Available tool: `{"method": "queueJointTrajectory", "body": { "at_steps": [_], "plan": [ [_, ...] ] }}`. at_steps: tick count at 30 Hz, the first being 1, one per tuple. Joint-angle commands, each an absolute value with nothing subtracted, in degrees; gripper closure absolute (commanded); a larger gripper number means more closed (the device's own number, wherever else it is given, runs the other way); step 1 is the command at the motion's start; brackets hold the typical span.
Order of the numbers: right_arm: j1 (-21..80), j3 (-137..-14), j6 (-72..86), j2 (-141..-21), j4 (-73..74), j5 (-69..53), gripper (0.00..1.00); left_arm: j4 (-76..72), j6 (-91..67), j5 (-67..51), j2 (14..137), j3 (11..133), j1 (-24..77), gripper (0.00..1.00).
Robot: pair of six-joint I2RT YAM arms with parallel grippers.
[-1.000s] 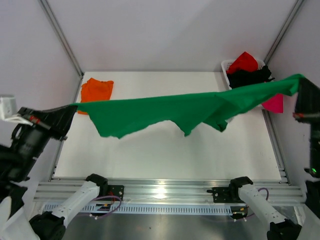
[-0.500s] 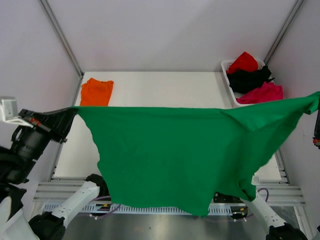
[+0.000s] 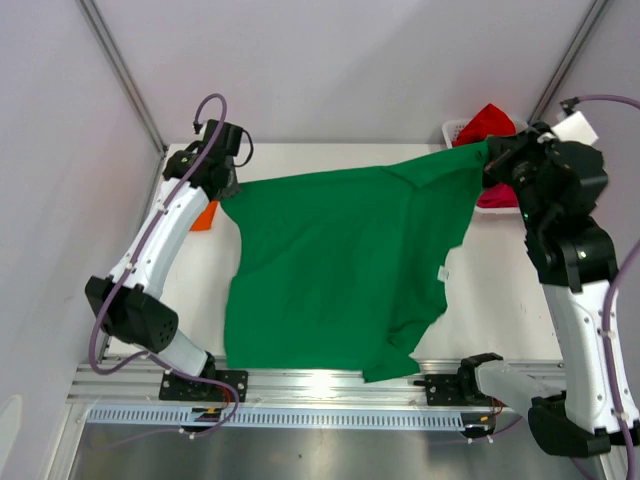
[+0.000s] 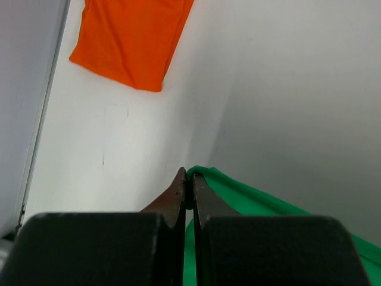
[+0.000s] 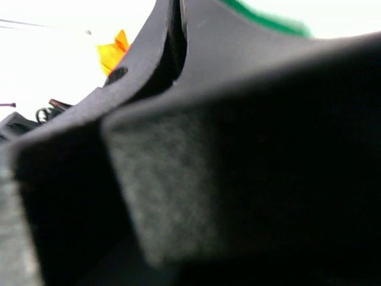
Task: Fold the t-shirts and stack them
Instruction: Flatten the tshirt out
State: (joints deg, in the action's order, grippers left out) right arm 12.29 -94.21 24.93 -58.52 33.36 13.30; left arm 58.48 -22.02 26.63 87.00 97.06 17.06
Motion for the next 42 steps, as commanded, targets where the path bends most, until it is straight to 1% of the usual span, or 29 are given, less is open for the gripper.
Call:
{"method": "queueJointTrajectory", "body": {
  "at_steps": [1,7,14,18,23,25,27,29,30,31,32,33,34,35,37,42],
  "plan": [
    [11.52,-93.43,22.77,-58.35,27.43,17.58,1.00,59.14,-24.61,35.68,86.55,99.22,15.56,0.99],
    [9.59,-88.69,22.94,-60.47,25.06,15.74,1.00,59.59,-24.87,39.20,90.08,99.67,15.56,0.99],
    [7.74,-84.82,24.26,-62.22,23.21,12.31,1.00,58.01,-23.91,37.53,92.71,99.49,15.56,0.99],
    [7.12,-83.32,24.61,-62.23,22.77,11.60,1.00,60.19,-25.04,38.58,95.79,100.10,15.56,0.99],
    [6.77,-83.67,24.61,-61.44,23.11,11.16,1.00,62.40,-24.88,37.19,93.52,101.25,16.61,0.99],
    [6.85,-84.02,24.78,-60.12,23.55,10.73,1.00,63.89,-23.74,35.69,89.07,103.09,17.83,0.99],
    [6.77,-85.16,25.14,-58.72,24.69,9.67,1.00,63.90,-21.72,31.14,84.58,104.50,19.94,0.99],
    [6.85,-86.39,25.40,-55.91,25.66,7.49,1.00,60.84,-19.96,24.56,75.27,104.33,21.52,0.99],
    [6.77,-87.01,25.57,-54.77,26.45,6.08,1.00,58.99,-19.69,16.43,71.67,103.63,21.79,0.99],
    [6.85,-88.40,25.66,-52.41,26.72,4.41,1.00,56.80,-19.51,11.56,67.89,102.67,21.80,0.99],
    [6.77,-89.29,25.66,-51.16,27.33,1.00,1.00,53.04,-19.86,7.34,60.80,99.96,21.88,0.99],
    [6.85,-90.25,26.27,-50.20,28.47,-1.38,1.00,51.78,-20.30,0.86,57.69,99.32,21.88,0.99],
    [6.77,-92.35,26.63,-48.36,29.00,-2.97,1.00,51.07,-20.56,-2.34,55.05,98.53,21.88,0.99],
    [6.77,-93.33,27.07,-47.56,29.53,-4.73,1.00,50.54,-20.83,-4.55,50.67,98.35,21.88,0.99],
    [6.77,-96.31,27.86,-45.89,30.67,-9.30,1.00,50.01,-21.27,-7.99,47.13,98.26,21.88,0.99],
    [6.77,-102.29,30.58,-41.05,32.08,-12.22,1.00,49.14,-22.59,-12.29,39.65,98.52,21.88,0.99]
  ]
}}
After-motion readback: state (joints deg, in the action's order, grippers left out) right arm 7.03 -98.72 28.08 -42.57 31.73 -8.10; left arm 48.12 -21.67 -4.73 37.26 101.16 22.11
